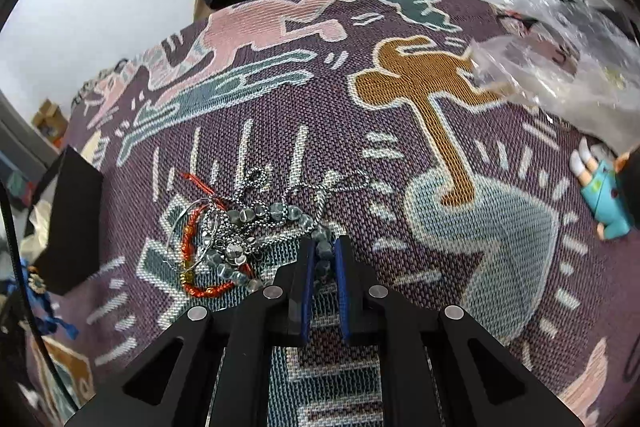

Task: Organize jewelry

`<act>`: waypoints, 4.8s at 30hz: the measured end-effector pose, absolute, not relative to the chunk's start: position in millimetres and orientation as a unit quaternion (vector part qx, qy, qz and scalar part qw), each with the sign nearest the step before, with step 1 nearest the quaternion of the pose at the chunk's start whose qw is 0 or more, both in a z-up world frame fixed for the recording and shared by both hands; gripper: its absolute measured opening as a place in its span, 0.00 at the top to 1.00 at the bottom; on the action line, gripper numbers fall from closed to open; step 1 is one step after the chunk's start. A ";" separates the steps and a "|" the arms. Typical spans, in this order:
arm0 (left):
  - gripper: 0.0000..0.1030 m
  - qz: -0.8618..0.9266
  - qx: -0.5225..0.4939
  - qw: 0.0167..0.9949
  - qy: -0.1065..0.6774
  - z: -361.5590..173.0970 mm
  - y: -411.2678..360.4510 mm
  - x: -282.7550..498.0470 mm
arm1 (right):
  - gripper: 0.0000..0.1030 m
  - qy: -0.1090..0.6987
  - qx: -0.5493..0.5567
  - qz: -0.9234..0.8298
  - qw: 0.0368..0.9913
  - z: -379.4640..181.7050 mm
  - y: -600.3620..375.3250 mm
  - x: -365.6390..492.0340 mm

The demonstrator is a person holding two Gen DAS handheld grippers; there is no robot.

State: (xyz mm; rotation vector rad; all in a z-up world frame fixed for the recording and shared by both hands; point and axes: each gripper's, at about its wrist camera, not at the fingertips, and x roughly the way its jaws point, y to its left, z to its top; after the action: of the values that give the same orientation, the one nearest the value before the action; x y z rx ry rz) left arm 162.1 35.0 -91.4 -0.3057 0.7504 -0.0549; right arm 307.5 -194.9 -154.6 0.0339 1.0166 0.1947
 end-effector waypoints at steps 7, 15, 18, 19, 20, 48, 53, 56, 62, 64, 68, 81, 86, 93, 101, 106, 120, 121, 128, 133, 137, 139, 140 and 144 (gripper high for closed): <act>0.86 -0.021 -0.150 0.924 0.351 -80.7 40.9 154.7 | 0.91 0.477 0.020 0.113 0.871 -150.9 -197.0 307.2; 0.86 -0.027 -0.148 0.929 0.337 -68.8 40.7 150.2 | 0.91 0.418 0.065 0.158 0.892 -96.8 -208.8 282.0; 0.86 -0.028 -0.149 0.930 0.333 -65.5 40.1 148.3 | 0.91 0.396 0.063 0.172 0.900 -74.2 -206.6 272.3; 0.86 -0.029 -0.149 0.931 0.332 -64.2 39.9 147.7 | 0.91 0.389 0.062 0.174 0.903 -67.4 -205.8 269.6; 0.86 -0.029 -0.148 0.932 0.331 -62.9 39.7 146.9 | 0.91 0.383 0.061 0.177 0.905 -61.6 -205.3 267.0; 0.86 -0.019 -0.150 0.948 0.279 -14.5 64.8 133.3 | 0.91 0.253 0.015 0.221 0.942 79.6 -174.8 205.3; 0.86 -0.015 -0.153 0.950 0.272 -9.5 73.1 130.9 | 0.91 0.233 -0.003 0.224 0.946 99.4 -161.8 198.1; 0.86 -0.012 -0.155 0.950 0.272 -10.1 79.3 133.0 | 0.91 0.227 -0.015 0.229 0.946 106.4 -150.5 196.6; 0.86 -0.006 -0.160 0.944 0.288 -21.5 92.2 144.7 | 0.91 0.231 -0.031 0.242 0.942 103.4 -127.3 198.2; 0.86 -0.007 -0.162 0.942 0.294 -27.8 97.0 151.9 | 0.91 0.235 -0.034 0.246 0.940 100.6 -120.6 200.5; 0.86 -0.004 -0.172 0.936 0.307 -39.9 104.2 165.4 | 0.91 0.244 -0.039 0.255 0.935 92.0 -106.1 205.2; 0.41 0.004 -0.217 0.916 0.338 -75.6 129.4 178.1 | 0.91 0.306 -0.047 0.285 0.907 31.4 -53.2 240.6; 0.41 0.021 -0.233 0.913 0.335 -79.9 150.2 167.8 | 0.91 0.326 -0.047 0.301 0.895 12.8 -31.3 250.2; 0.41 0.046 -0.254 0.910 0.325 -82.4 179.0 152.6 | 0.91 0.349 -0.052 0.322 0.878 -7.3 1.5 254.1; 0.41 0.060 -0.260 0.909 0.320 -83.2 194.2 144.5 | 0.65 0.400 -0.050 0.319 0.858 -29.3 24.7 263.9; 0.21 0.066 -0.256 0.913 0.312 -78.6 191.6 141.8 | 0.57 0.399 -0.049 0.308 0.863 -32.7 13.6 262.6; 0.15 0.042 -0.233 0.922 0.306 -64.4 157.0 145.5 | 0.42 0.398 0.001 0.264 0.878 -41.3 -65.5 243.6; 0.15 0.039 -0.230 0.923 0.307 -63.5 152.8 146.5 | 0.42 0.398 0.008 0.261 0.879 -42.0 -72.0 243.1; 0.15 0.018 -0.211 0.926 0.313 -59.1 122.9 152.1 | 0.40 0.400 0.046 0.220 0.889 -52.6 -127.8 242.2; 0.15 -0.002 -0.195 0.927 0.320 -59.5 97.7 155.7 | 0.40 0.408 0.069 0.205 0.887 -66.0 -157.7 239.7; 0.15 -0.017 -0.174 0.929 0.327 -60.3 75.3 159.1 | 0.40 0.414 0.081 0.191 0.886 -78.3 -177.8 238.3; 0.15 -0.026 -0.163 0.929 0.330 -60.7 63.1 160.5 | 0.40 0.417 0.087 0.187 0.885 -83.2 -187.3 237.8; 0.15 -0.029 -0.158 0.930 0.331 -60.7 57.8 161.6 | 0.40 0.418 0.091 0.184 0.885 -85.8 -192.3 237.8; 0.15 -0.044 -0.136 0.929 0.342 -62.9 35.1 168.3 | 0.40 0.423 0.111 0.175 0.882 -96.0 -211.3 239.0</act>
State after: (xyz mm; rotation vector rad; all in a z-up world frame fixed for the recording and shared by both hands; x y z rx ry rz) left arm 168.3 35.1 -62.9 -0.2788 0.7013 -0.0906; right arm 239.0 -211.3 -96.0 0.2309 0.8805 0.3646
